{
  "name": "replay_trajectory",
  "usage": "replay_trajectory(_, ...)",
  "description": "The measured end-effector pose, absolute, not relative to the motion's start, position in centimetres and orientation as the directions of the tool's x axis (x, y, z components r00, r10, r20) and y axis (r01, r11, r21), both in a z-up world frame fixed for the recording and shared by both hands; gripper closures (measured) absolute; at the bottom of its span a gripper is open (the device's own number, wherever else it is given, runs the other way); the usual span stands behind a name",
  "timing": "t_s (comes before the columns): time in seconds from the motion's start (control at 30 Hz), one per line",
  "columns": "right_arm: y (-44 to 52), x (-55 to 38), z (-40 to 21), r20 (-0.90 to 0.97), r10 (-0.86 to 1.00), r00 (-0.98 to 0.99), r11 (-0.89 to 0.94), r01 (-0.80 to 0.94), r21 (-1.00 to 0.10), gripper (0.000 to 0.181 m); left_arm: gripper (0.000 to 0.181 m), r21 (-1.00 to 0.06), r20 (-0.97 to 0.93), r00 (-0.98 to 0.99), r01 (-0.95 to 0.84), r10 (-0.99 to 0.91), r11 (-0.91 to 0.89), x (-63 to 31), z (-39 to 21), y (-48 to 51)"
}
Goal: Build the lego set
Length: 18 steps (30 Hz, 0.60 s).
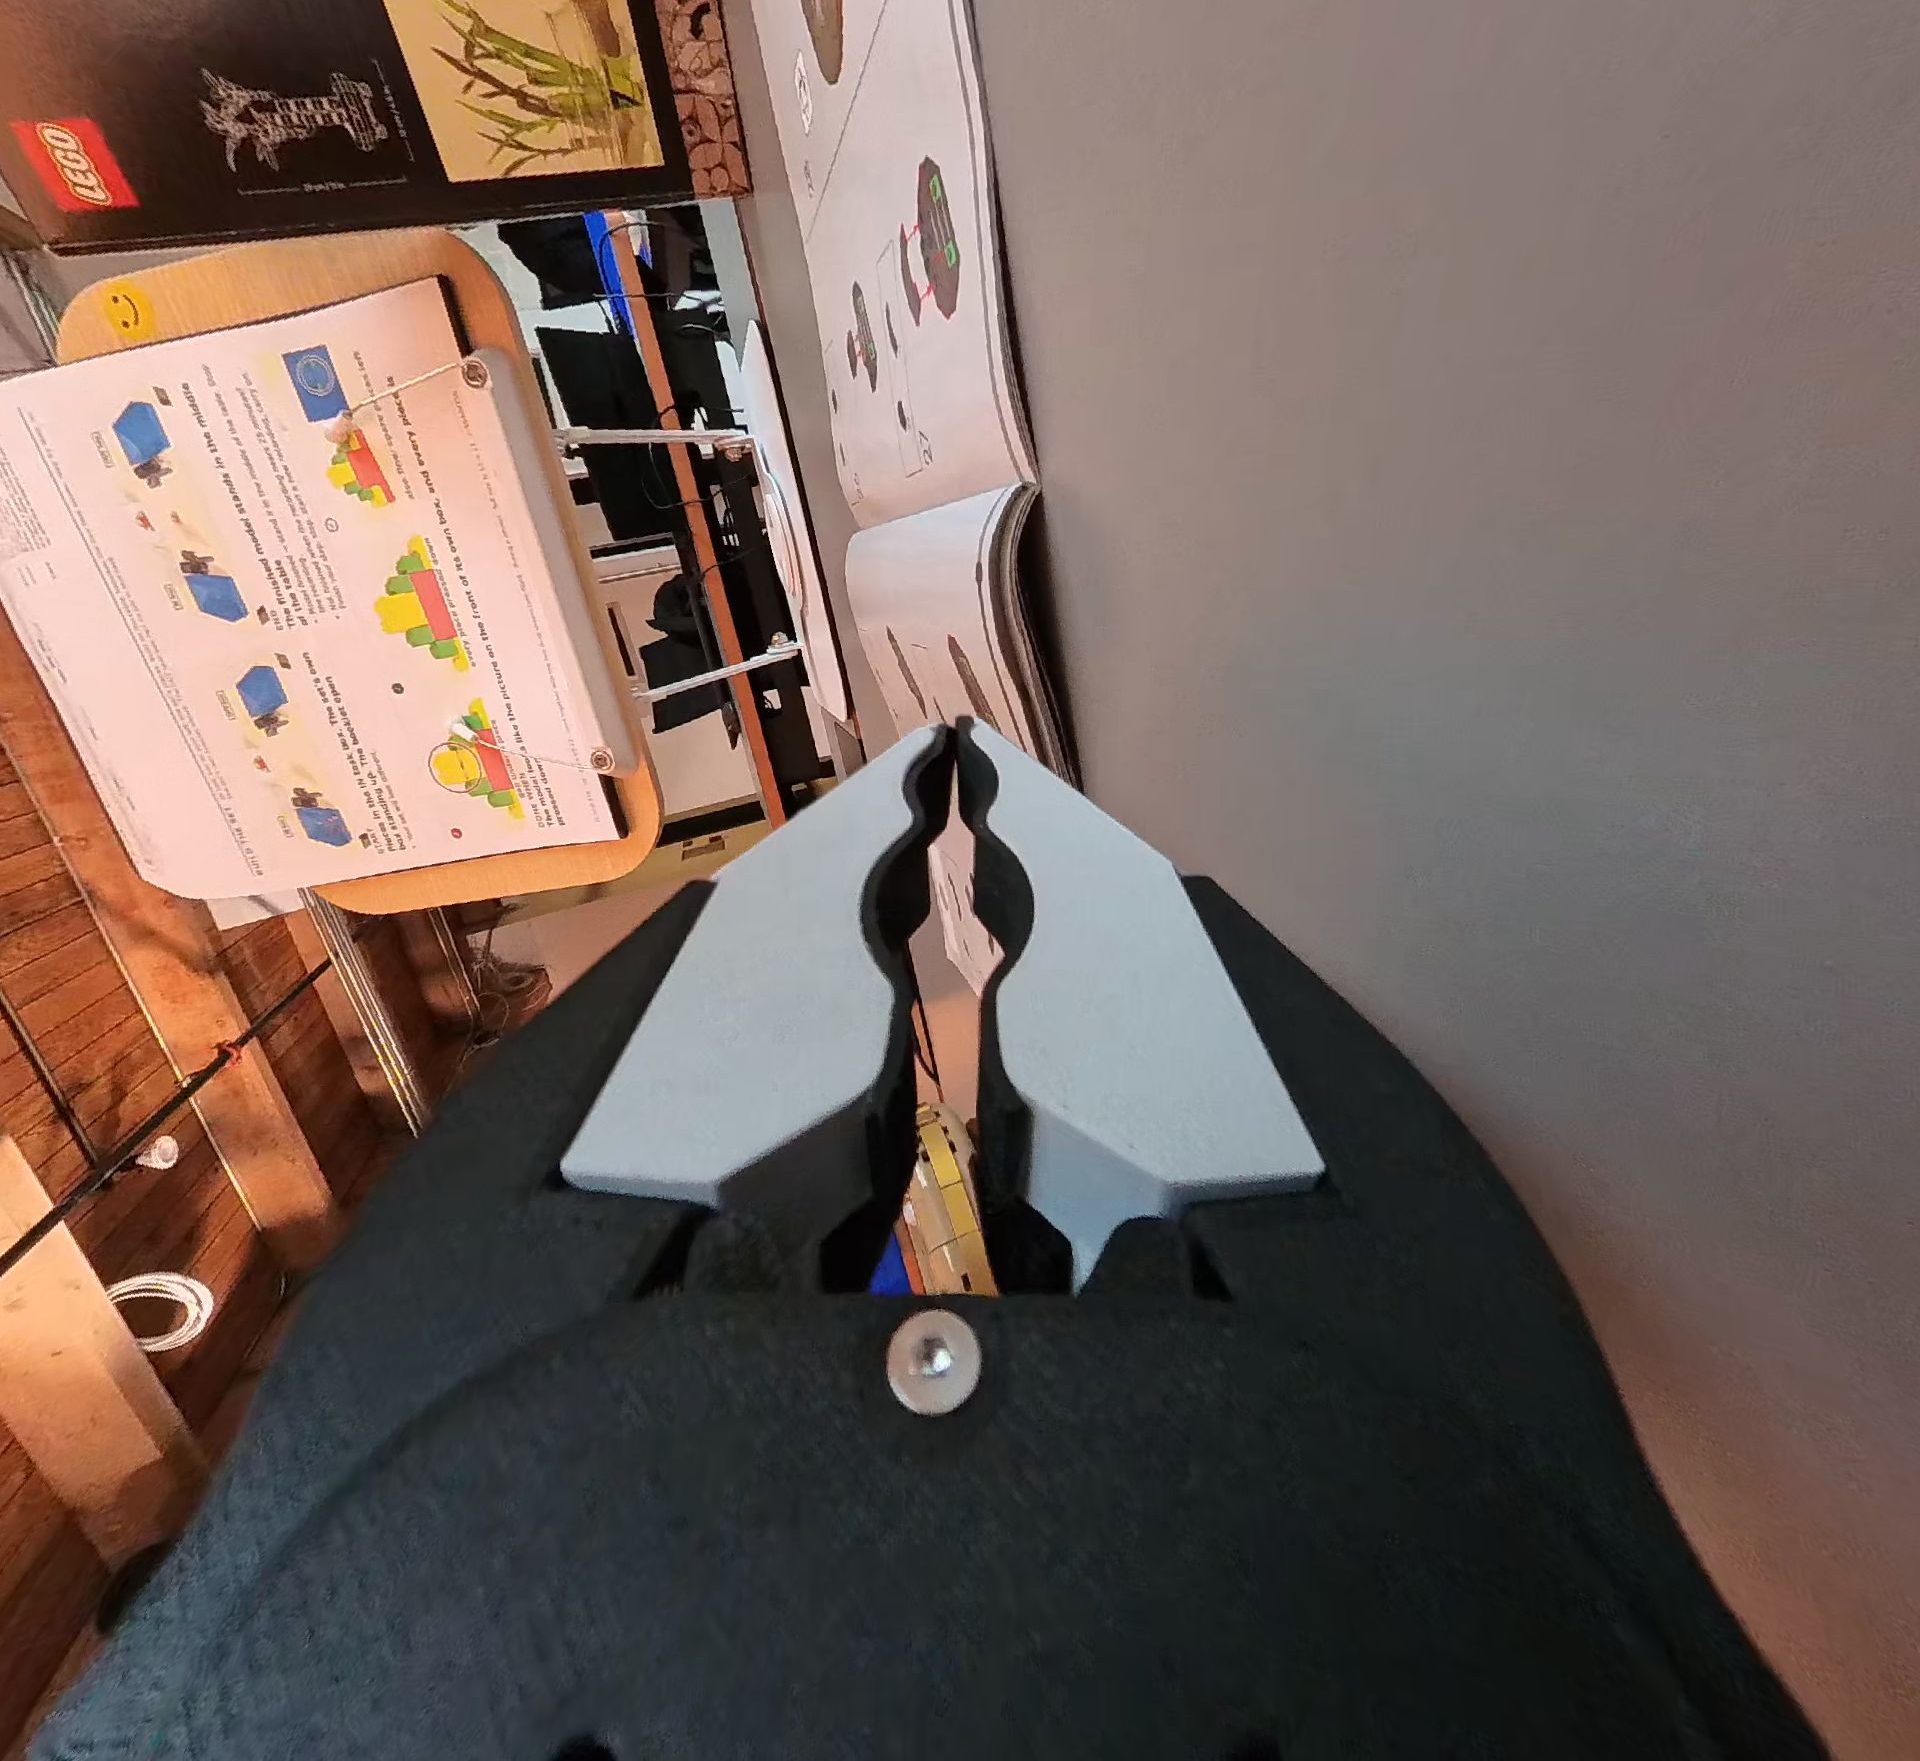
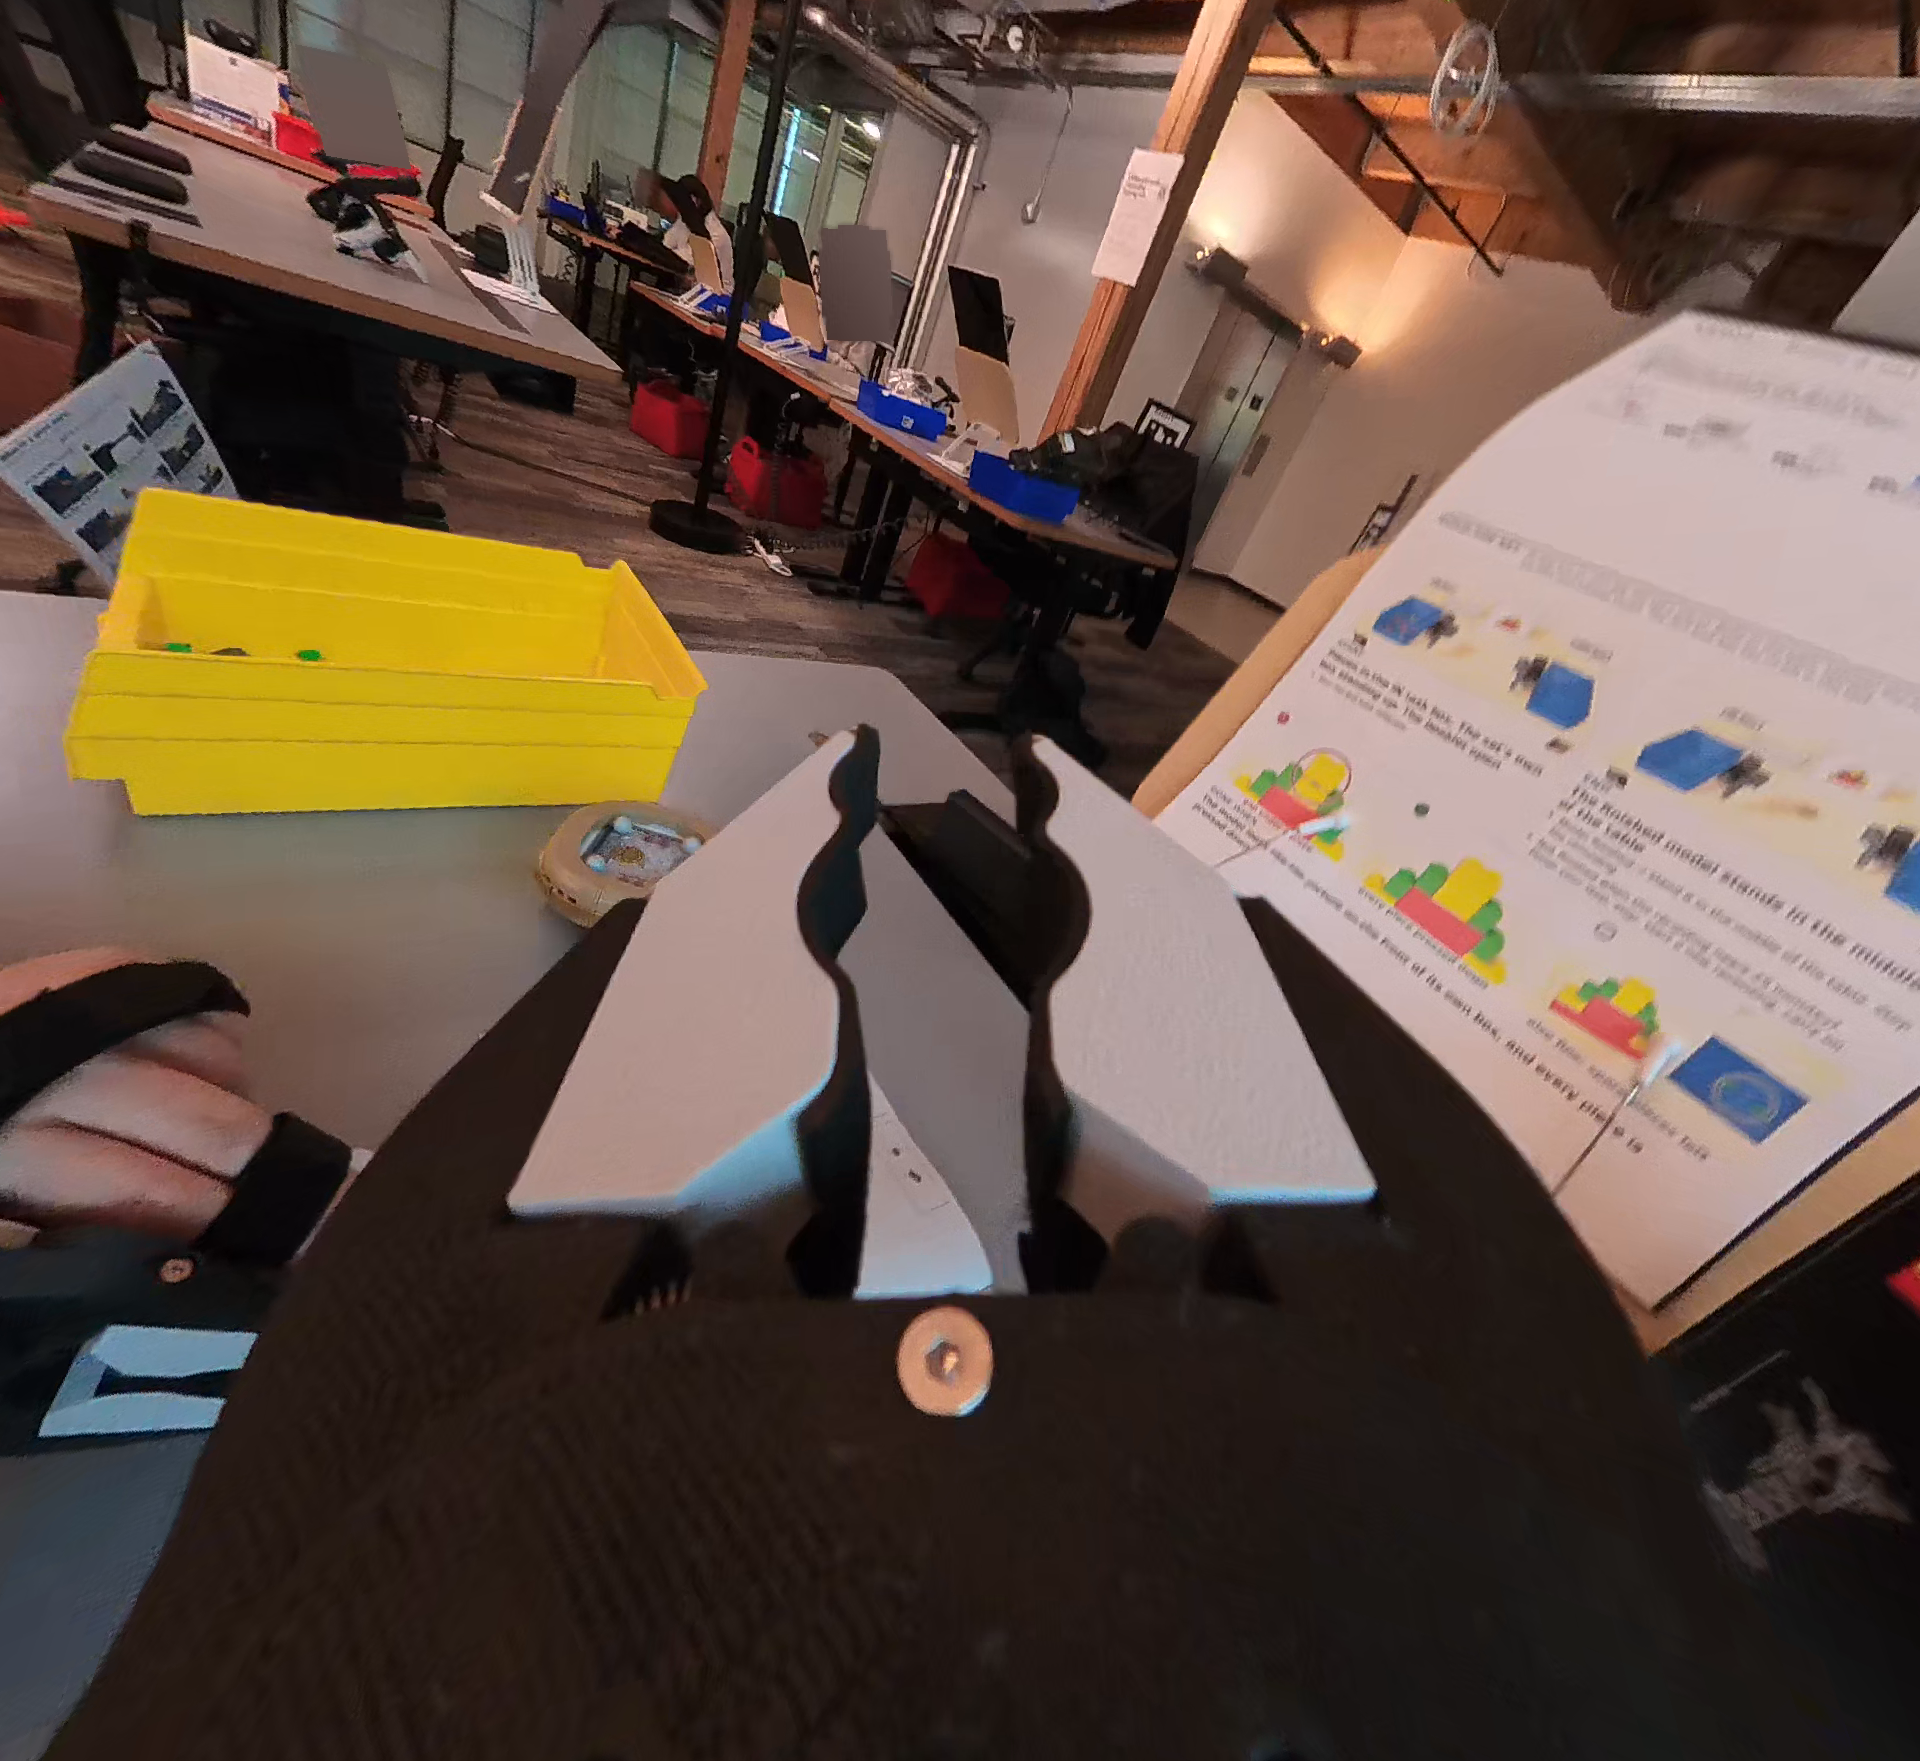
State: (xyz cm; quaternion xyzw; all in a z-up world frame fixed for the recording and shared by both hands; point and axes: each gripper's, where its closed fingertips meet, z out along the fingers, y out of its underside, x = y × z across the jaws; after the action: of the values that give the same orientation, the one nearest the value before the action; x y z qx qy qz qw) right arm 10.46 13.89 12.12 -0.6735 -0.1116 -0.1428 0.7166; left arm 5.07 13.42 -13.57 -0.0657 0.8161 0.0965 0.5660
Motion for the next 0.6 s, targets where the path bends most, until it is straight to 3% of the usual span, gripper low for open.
replay_trajectory(0.3, 11.7, 8.9, 14.9, 0.509, -0.086, 0.857, 0.075, 0.515, -0.854, 0.159, 0.181, 0.108, -0.932, -0.362, -0.236, 0.016, 0.966, 5.1, -14.0, 14.0)
replay_trajectory(0.6, 10.0, 8.9, 16.1, 0.543, -0.105, 0.833, 0.066, 0.551, -0.832, 0.163, 0.181, 0.102, -0.94, -0.34, -0.291, -0.003, 0.951, 4.9, -13.1, 15.6)
